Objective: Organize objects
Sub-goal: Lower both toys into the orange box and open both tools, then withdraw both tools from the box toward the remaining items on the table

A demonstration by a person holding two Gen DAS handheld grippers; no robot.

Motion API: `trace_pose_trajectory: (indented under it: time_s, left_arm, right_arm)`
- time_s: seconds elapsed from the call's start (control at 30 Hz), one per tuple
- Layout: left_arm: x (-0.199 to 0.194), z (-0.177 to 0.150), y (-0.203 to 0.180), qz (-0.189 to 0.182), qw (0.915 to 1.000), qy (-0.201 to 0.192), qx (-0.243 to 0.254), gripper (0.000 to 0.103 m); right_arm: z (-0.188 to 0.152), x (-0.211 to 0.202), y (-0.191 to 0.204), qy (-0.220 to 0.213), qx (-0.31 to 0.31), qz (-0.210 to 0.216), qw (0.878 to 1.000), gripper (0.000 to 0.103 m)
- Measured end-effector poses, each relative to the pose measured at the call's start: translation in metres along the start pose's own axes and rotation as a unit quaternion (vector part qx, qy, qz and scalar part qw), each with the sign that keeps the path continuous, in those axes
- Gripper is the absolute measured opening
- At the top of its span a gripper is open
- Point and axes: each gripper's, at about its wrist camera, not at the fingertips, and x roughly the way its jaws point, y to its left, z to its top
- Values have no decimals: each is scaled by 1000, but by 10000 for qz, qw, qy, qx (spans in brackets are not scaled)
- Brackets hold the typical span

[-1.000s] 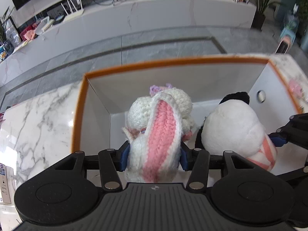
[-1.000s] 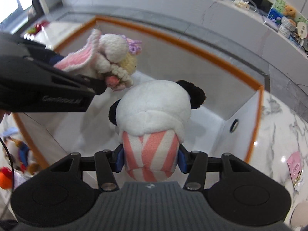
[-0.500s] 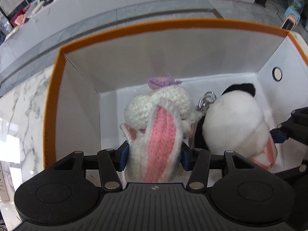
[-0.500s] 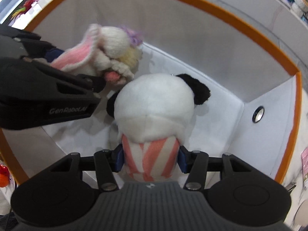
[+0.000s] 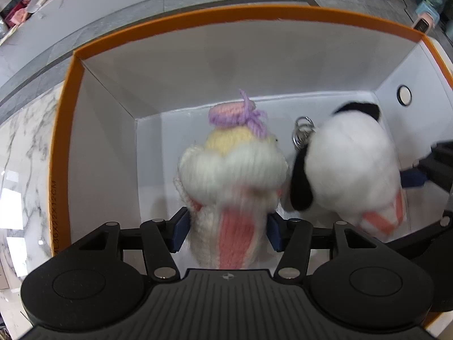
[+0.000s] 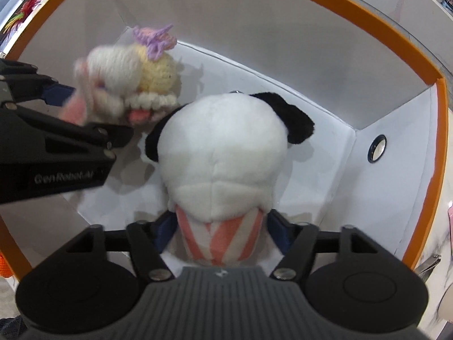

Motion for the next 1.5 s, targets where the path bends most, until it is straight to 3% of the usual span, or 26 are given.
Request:
trace_pose_trajectory:
  time_s: [0.17, 0.57, 0.8, 0.83, 0.87, 0.93, 1.0, 1.3, 1.5]
  left_arm:
    - [-16, 1, 3, 62, 9999, -94, 78, 66]
    - [-43, -7, 7, 0, 9997, -239, 42, 67]
    - [-77, -18, -3, 53, 9985, -545, -56, 67]
    - [-86, -22, -2, 50, 9982, -595, -69, 67]
    - [-95, -27, -3, 42, 9978, -651, -89, 68]
    - [-110, -36, -5, 17, 9971, -747, -119, 67]
    - [-126, -48, -7, -21, 9964, -836, -133, 67]
    - [-166, -127, -20, -118, 9952, -948, -192, 68]
    - [-170, -176, -28, -170, 9952, -920, -272, 68]
  right_arm:
    - [5, -7, 11, -39, -189, -89, 9998, 85]
    - [18, -45, 36, -243, -312, -285, 9988, 90]
    - [22, -103, 60, -674, -285, -579, 9956, 92]
    - [7, -96, 77, -740, -313, -601, 9950, 93]
    - [14, -97, 86, -796, -333, -601, 9945, 93]
    - [-40, -108, 72, -906, -351, -595, 9935, 94]
    - [-71, -134, 78, -995, -399, -616, 9923, 94]
    - [-149, -178, 119, -1155, -457, -512, 9909, 97]
    - [-193, -172, 145, -1077, -451, -414, 9923, 97]
